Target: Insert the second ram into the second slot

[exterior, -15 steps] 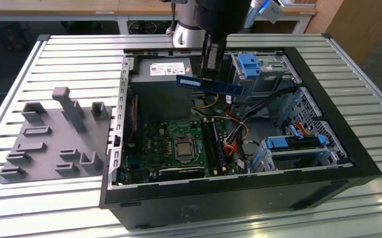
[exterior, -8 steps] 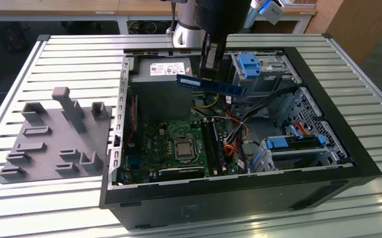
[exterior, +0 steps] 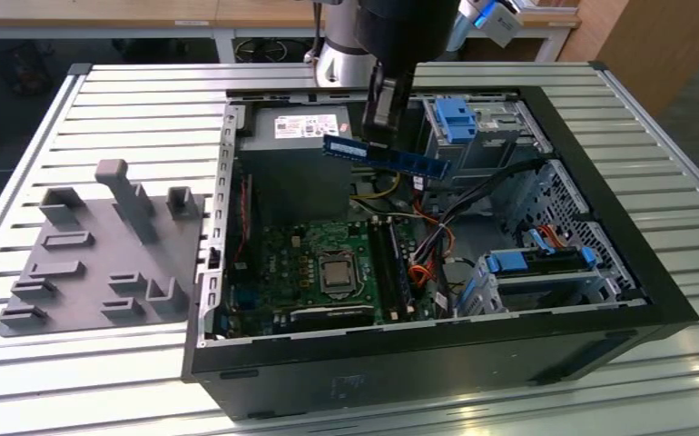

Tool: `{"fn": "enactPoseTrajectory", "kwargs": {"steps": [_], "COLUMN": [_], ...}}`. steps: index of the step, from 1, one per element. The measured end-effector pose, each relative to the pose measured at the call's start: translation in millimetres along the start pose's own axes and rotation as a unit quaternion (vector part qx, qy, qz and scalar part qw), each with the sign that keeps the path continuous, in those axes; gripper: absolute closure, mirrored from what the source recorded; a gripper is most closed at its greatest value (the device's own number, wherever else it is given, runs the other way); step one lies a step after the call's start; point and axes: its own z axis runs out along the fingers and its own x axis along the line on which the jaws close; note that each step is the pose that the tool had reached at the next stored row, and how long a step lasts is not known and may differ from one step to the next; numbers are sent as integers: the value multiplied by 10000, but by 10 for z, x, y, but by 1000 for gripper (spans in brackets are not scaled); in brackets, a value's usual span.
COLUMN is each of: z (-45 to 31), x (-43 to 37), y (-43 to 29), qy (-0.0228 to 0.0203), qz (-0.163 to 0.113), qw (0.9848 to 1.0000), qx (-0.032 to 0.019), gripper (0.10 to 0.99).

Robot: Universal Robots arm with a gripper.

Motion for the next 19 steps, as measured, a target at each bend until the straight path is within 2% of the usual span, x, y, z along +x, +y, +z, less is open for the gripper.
{"fn": "enactPoseTrajectory", "kwargs": {"steps": [19], "z": [0], "x": [0], "y": [0], "qy": [-16], "qz": [421], "qw": [9991], "qx": [2], "gripper": [949]}}
